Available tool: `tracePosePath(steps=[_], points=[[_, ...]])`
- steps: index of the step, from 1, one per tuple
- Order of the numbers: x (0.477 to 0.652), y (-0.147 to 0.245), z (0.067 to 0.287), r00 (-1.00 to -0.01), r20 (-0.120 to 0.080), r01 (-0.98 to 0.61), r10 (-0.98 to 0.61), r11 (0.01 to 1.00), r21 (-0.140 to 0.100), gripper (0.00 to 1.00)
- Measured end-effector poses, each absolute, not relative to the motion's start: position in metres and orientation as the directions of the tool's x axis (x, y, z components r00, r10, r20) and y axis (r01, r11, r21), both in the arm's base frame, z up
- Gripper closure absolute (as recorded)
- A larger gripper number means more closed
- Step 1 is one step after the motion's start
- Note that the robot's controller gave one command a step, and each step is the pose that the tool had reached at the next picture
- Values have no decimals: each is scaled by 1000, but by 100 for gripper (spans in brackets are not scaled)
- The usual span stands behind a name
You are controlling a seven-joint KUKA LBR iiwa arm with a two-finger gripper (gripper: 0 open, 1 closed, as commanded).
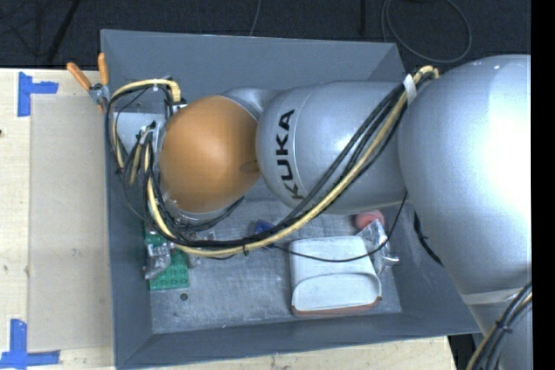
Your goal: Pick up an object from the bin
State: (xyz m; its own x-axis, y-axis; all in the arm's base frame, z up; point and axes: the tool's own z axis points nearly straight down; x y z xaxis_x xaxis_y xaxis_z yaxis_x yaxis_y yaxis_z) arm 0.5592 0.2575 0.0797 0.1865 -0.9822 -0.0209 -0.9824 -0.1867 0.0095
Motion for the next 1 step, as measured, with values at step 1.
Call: tracePosePath(steps=[1], points=[[560, 259, 125, 186, -3, -982, -982, -186, -3, 100]])
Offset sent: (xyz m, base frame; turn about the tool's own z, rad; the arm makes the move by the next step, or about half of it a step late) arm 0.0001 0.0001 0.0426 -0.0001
